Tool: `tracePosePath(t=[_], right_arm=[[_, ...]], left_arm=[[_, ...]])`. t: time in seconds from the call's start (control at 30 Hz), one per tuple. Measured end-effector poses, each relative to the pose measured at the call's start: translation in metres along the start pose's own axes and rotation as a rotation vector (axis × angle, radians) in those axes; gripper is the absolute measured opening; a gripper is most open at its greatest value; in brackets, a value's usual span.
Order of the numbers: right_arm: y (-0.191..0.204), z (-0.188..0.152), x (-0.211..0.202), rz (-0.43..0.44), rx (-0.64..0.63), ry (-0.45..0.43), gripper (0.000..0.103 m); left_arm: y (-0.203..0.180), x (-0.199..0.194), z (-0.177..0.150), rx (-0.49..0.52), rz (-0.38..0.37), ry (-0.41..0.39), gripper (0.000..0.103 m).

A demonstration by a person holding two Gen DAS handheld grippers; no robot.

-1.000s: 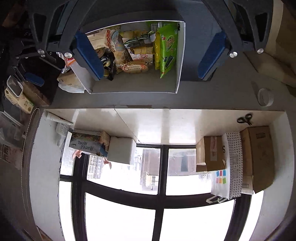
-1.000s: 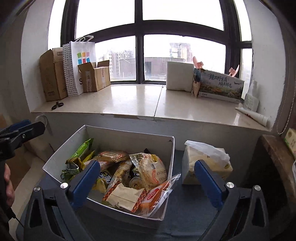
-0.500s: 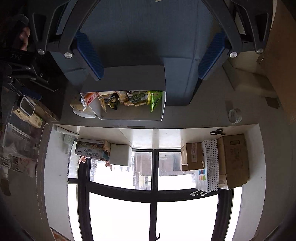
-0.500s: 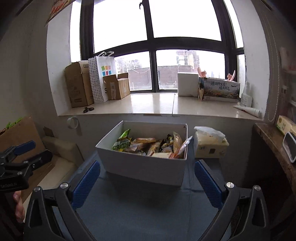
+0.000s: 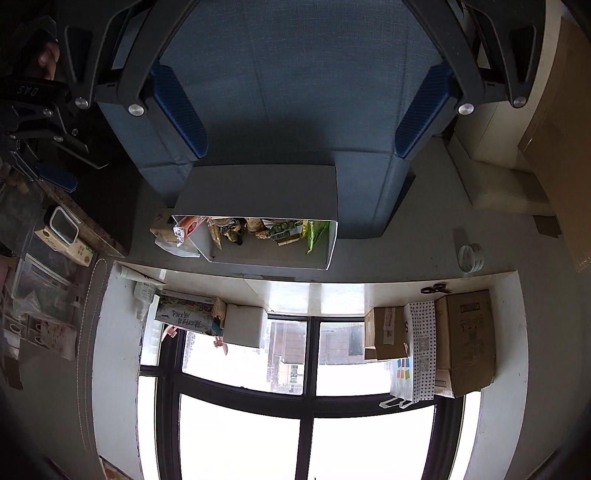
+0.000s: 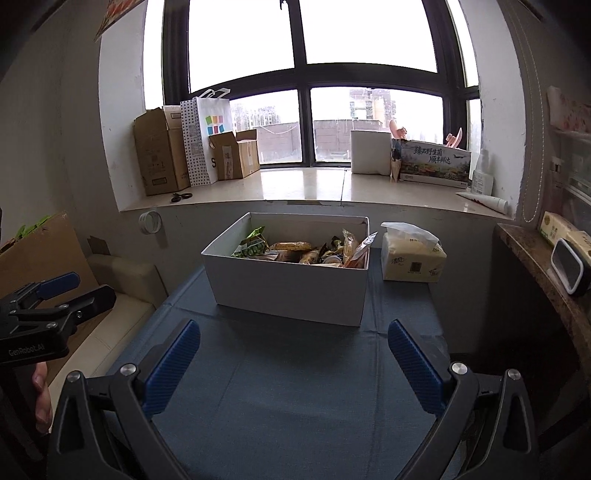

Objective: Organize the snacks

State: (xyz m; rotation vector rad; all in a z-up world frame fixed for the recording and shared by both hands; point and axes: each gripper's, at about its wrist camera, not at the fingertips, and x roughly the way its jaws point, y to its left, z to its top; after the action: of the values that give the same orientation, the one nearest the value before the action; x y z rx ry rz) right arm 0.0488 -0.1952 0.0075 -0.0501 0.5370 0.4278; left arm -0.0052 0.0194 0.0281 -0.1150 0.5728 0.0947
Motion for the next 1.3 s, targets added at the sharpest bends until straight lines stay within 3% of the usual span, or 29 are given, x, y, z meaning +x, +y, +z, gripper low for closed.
tracePosePath(t=[1.3], right_arm=[[-0.005,-0.005,0.005,0.023,0.040,0.014,0.103]], left_arm=[[-0.010,0.003,-0.003,0.035,-0.018,0.015,0.103]])
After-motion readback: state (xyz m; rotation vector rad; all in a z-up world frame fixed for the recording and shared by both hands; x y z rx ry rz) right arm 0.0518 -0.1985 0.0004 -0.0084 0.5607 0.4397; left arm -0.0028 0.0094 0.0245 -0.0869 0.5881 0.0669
